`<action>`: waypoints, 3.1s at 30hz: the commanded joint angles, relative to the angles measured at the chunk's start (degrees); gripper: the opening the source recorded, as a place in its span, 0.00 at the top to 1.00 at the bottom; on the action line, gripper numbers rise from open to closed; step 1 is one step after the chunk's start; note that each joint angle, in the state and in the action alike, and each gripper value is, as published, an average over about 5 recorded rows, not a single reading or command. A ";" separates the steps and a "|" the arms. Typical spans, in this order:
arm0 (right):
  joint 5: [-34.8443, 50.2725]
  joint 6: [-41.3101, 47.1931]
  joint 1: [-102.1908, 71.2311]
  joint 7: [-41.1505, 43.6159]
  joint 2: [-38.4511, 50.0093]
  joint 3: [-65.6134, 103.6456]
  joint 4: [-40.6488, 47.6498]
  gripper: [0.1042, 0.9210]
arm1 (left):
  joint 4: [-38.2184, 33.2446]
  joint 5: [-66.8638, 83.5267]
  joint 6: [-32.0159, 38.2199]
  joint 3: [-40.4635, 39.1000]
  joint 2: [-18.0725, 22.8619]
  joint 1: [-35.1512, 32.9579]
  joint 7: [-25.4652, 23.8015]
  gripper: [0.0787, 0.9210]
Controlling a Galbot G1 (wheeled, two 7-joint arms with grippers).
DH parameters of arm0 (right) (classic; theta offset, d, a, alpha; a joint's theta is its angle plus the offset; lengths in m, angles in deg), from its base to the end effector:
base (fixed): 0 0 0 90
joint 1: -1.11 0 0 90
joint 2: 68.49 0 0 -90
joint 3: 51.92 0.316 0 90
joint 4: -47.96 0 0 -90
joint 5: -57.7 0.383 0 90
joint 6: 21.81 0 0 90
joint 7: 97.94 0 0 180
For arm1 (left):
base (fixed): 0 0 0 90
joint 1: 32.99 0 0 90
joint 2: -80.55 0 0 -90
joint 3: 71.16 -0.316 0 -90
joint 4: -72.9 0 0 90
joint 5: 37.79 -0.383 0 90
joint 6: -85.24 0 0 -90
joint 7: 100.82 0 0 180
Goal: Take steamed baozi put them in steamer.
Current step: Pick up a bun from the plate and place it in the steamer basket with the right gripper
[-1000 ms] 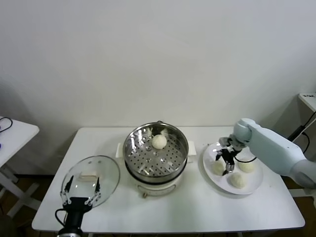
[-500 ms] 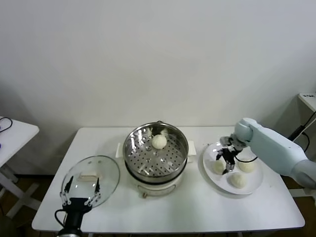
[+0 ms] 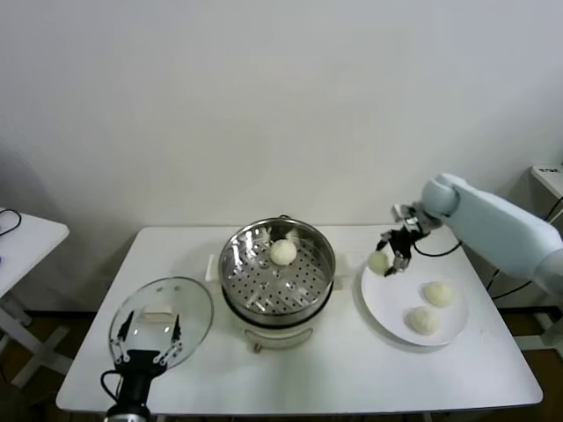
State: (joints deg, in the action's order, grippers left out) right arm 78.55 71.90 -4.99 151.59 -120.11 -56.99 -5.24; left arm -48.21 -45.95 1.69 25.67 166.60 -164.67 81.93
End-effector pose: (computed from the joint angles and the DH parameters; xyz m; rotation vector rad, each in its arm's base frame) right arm 0.6109 -0.0992 -0.0925 1.4699 -1.4987 1.2123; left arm 0.1666 0.0470 -0.3025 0.1147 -3.0457 -0.4166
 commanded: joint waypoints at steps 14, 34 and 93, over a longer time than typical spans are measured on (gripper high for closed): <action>30.91 7.71 20.30 -4.98 -15.91 -17.07 -6.60 0.22 | 0.01 -0.33 0.04 -1.35 -0.30 0.52 -0.14 0.12; 27.64 8.03 7.17 -6.54 -30.08 -16.54 0.03 0.22 | 0.17 0.18 -0.34 -1.11 -0.22 0.59 -0.19 0.12; 18.40 3.28 14.10 -3.85 -20.16 -17.34 -7.65 0.12 | 0.56 -0.31 -0.59 -1.54 -0.06 1.14 -0.17 0.12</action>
State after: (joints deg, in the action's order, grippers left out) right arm 97.83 75.48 4.35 147.15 -145.46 -74.38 -8.78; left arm -47.62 -46.21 1.10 24.19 166.62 -163.48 81.77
